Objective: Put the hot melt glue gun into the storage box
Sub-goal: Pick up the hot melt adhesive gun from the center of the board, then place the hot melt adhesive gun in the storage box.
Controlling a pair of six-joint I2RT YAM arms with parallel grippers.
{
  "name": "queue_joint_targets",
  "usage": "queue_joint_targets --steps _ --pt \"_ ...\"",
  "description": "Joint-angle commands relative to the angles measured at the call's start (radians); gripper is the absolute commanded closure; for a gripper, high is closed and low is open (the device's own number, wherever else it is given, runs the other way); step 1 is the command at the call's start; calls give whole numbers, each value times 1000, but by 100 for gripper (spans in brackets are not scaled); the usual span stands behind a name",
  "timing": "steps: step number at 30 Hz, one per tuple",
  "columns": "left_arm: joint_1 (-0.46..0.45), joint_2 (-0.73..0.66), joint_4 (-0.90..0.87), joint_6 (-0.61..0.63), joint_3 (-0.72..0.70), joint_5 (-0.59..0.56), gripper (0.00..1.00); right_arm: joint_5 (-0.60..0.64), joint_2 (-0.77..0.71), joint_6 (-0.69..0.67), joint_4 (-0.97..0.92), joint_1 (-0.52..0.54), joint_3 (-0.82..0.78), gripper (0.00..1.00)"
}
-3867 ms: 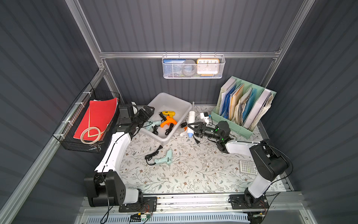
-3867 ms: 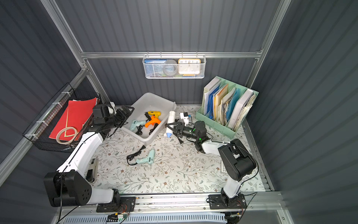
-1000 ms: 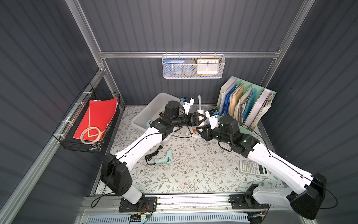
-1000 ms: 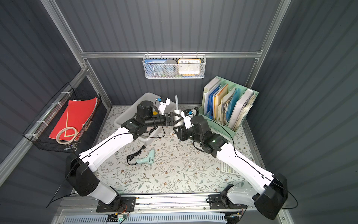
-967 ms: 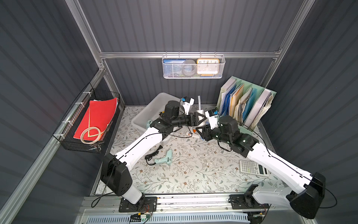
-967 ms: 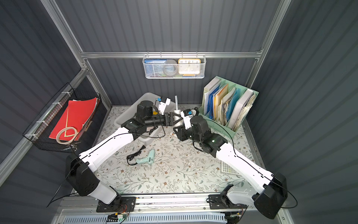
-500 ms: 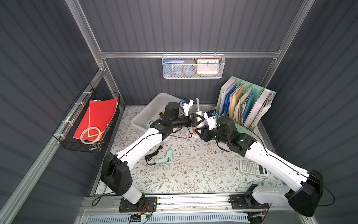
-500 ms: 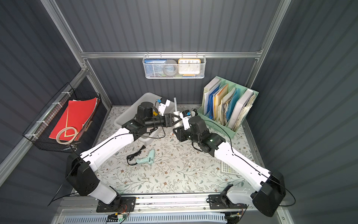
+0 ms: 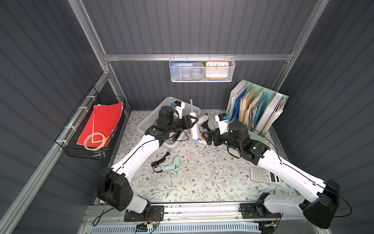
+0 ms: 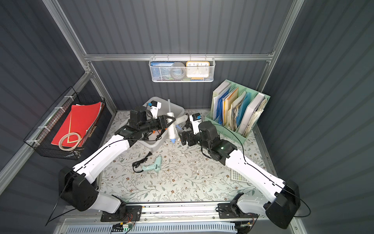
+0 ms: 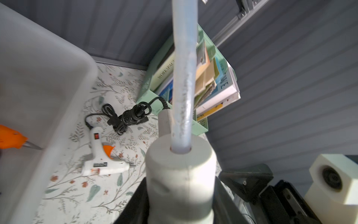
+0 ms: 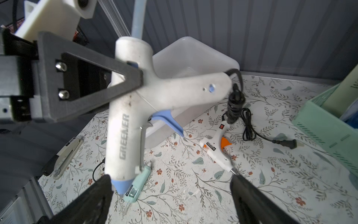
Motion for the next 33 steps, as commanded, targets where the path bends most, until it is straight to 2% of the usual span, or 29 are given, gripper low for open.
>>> queue_joint_targets --steps 1,13,17,22,29,33 --pt "41 -95 35 7 8 -28 100 60 -42 1 16 -2 -25 1" --pt "221 -165 93 -18 -14 -86 100 118 -32 38 17 -1 -55 1" --pt "265 -132 169 -67 -6 -38 100 139 -27 63 25 -1 -72 1" --pt "274 -74 272 -145 30 65 100 176 -24 99 27 -2 -90 1" --pt "273 -17 485 -343 29 229 100 212 -23 124 43 -2 -111 1" --pt "274 -24 587 -421 7 238 100 208 -23 136 53 -2 -117 1"
